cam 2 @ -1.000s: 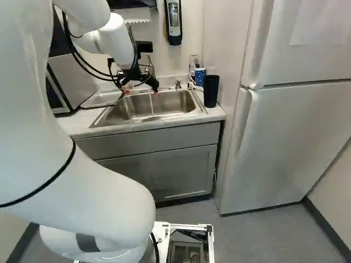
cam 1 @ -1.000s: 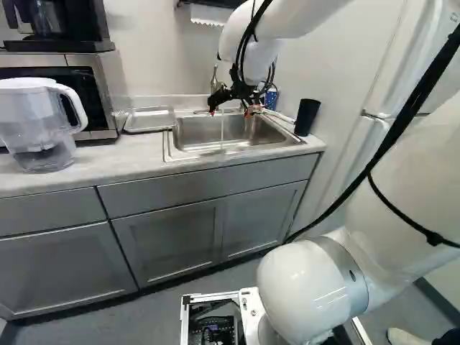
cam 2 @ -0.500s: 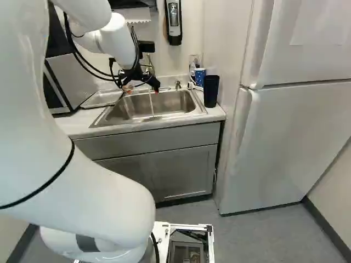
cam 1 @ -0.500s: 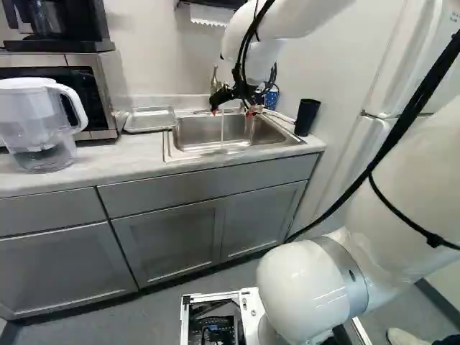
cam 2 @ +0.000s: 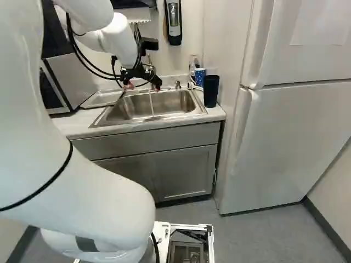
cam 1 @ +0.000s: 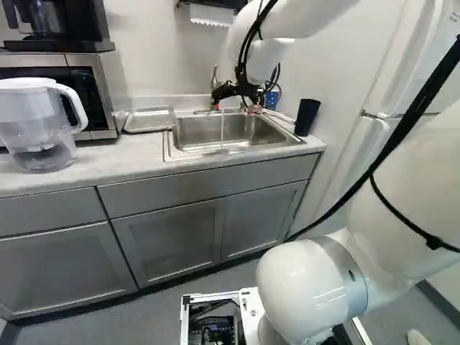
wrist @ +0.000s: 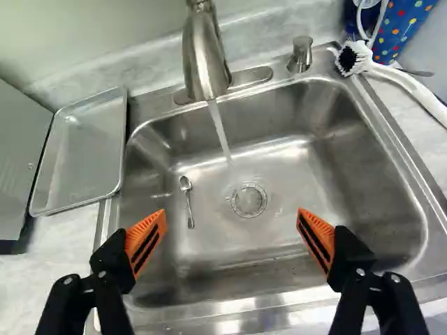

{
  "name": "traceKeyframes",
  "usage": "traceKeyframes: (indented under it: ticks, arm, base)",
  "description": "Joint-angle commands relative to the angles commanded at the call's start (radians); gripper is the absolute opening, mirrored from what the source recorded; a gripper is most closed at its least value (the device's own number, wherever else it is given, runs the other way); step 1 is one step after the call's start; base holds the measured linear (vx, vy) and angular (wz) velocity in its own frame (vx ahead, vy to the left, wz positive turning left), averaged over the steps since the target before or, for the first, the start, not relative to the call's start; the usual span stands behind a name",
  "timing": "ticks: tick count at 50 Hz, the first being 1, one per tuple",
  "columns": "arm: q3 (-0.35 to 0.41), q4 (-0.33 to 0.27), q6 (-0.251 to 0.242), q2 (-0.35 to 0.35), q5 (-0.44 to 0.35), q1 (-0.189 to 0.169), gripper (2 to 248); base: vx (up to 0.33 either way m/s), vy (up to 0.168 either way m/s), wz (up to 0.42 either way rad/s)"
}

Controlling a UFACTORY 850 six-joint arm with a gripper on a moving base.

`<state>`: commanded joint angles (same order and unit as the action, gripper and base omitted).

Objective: Rinse the cup and place it in the tray

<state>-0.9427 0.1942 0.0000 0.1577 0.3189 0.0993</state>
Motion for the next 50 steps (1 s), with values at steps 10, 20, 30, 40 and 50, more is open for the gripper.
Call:
traceKeyframes:
  ticks: [10,20,30,40,50]
  arm:
    - [0.01,0.033,0.0,0.011,-0.037,-0.018,247]
    - [0.022,0.068,0.0,0.024,-0.072,-0.035,247]
    - [0.029,0.104,0.0,0.032,-0.108,-0.046,247]
    - [0.034,0.14,0.0,0.038,-0.146,-0.057,247]
    - [0.046,0.176,0.0,0.051,-0.185,-0.075,247]
  base:
    - [0.0,0.0,0.0]
    - [0.0,0.0,0.0]
    - [0.0,0.0,0.0]
    - [0.0,0.0,0.0]
    - [0.0,0.0,0.0]
